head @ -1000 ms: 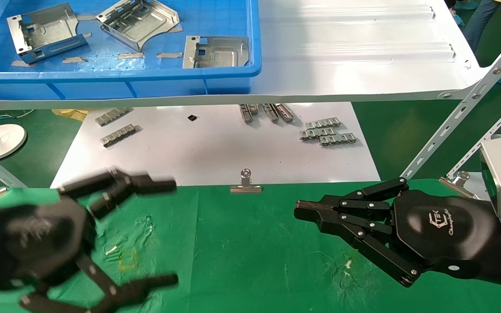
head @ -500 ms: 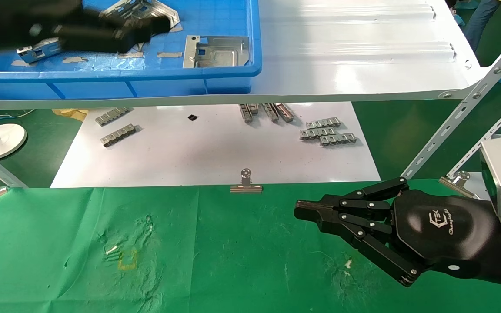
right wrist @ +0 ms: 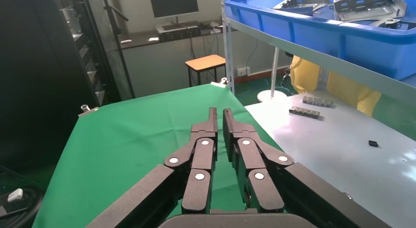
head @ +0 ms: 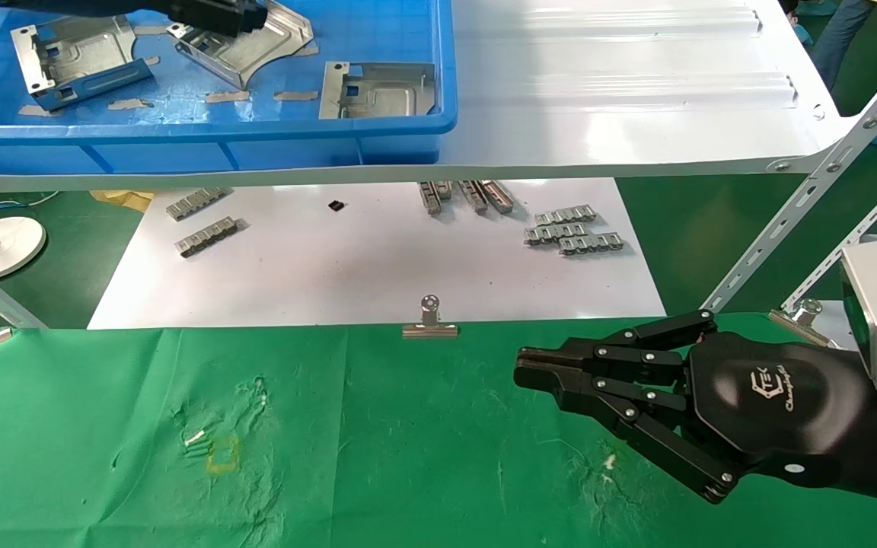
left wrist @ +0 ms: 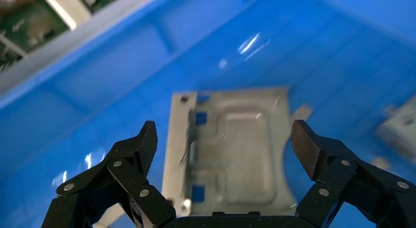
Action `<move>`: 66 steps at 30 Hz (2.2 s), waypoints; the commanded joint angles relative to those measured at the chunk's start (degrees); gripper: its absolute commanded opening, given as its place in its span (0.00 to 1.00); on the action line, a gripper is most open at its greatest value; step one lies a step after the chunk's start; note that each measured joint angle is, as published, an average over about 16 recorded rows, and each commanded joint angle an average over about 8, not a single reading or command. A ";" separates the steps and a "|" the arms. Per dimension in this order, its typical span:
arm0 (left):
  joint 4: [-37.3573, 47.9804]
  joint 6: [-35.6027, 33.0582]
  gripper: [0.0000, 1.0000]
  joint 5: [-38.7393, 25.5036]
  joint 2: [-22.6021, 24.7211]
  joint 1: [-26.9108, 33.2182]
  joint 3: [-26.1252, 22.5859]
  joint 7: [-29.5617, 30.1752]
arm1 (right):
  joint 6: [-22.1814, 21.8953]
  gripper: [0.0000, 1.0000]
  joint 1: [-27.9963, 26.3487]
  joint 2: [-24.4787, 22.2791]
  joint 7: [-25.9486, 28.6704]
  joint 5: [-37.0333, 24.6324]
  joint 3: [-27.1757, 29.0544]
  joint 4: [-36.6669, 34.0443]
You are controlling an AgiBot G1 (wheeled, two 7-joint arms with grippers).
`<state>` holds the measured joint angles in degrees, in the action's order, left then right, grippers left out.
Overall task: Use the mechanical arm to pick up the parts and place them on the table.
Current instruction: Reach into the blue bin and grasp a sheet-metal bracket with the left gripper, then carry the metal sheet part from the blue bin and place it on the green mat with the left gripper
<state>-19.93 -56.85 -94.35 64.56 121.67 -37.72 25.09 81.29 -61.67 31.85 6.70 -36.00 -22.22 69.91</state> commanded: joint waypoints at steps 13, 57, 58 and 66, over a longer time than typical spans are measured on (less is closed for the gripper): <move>13.07 3.74 0.00 -3.26 4.53 4.21 -1.80 -1.88 | 0.00 1.00 0.00 0.00 0.00 0.00 0.00 0.00; 6.14 -11.11 0.00 14.19 -4.34 0.41 9.49 -23.13 | 0.00 1.00 0.00 0.00 0.00 0.00 0.00 0.00; 5.09 -13.29 0.00 15.49 -5.20 -0.38 10.20 -24.84 | 0.00 1.00 0.00 0.00 0.00 0.00 0.00 0.00; -2.33 -31.27 0.00 24.45 -11.44 -7.84 14.14 -35.72 | 0.00 1.00 0.00 0.00 0.00 0.00 0.00 0.00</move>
<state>-23.51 -85.78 -70.50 53.12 113.76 -24.86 -9.32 81.29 -61.67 31.85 6.69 -35.99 -22.22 69.91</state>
